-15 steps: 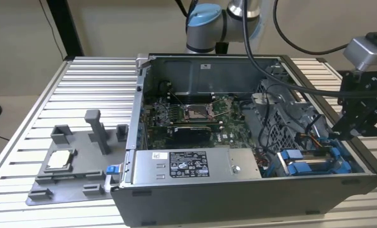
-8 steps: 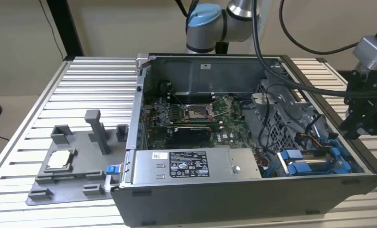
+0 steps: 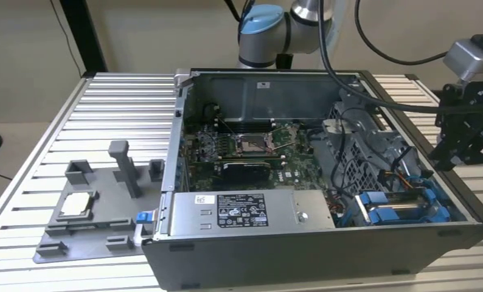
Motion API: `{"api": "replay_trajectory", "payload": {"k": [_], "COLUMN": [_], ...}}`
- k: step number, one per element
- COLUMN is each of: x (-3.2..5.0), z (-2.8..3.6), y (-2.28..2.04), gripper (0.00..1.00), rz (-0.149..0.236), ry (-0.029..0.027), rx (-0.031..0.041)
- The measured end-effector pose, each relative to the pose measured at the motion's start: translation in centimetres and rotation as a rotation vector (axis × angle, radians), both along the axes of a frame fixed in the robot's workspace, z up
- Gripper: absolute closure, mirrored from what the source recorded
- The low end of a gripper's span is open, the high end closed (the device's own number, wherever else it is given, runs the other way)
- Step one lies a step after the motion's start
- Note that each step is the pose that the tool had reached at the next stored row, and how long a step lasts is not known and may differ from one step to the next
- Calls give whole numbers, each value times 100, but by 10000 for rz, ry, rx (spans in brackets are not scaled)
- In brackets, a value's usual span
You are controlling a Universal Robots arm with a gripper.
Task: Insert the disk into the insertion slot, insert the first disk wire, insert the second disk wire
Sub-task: 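Insert the first disk wire, then insert the second disk wire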
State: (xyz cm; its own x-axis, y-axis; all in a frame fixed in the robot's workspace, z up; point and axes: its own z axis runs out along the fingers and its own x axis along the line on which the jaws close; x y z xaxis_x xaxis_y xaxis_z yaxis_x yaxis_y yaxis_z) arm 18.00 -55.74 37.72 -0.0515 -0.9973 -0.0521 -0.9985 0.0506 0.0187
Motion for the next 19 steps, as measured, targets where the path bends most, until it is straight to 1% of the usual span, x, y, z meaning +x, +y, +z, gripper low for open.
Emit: {"api": "replay_trajectory", "payload": {"k": [1,5,6,7,8,9,11,12,13,16,18,19], "x": [0,0,0,0,1,3,10,12,13,14,14,14], "z": [-1,-6,-9,-13,-14,-14,-16,-18,-21,-35,-41,-44], "y": [2,2,2,2,2,2,2,2,2,14,15,16], "gripper": [0,0,0,0,0,0,0,0,0,0,0,0], "rz": [-48,-688,-820,-912,-980,-1027,-1092,-1115,-1133,-1136,-1133,-1131], "ry": [-1,1,1,1,-1,-4,-1,3,18,135,270,325], "rx": [1,0,-4,-23,-68,-134,-333,-422,-490,-561,-570,-572]}}
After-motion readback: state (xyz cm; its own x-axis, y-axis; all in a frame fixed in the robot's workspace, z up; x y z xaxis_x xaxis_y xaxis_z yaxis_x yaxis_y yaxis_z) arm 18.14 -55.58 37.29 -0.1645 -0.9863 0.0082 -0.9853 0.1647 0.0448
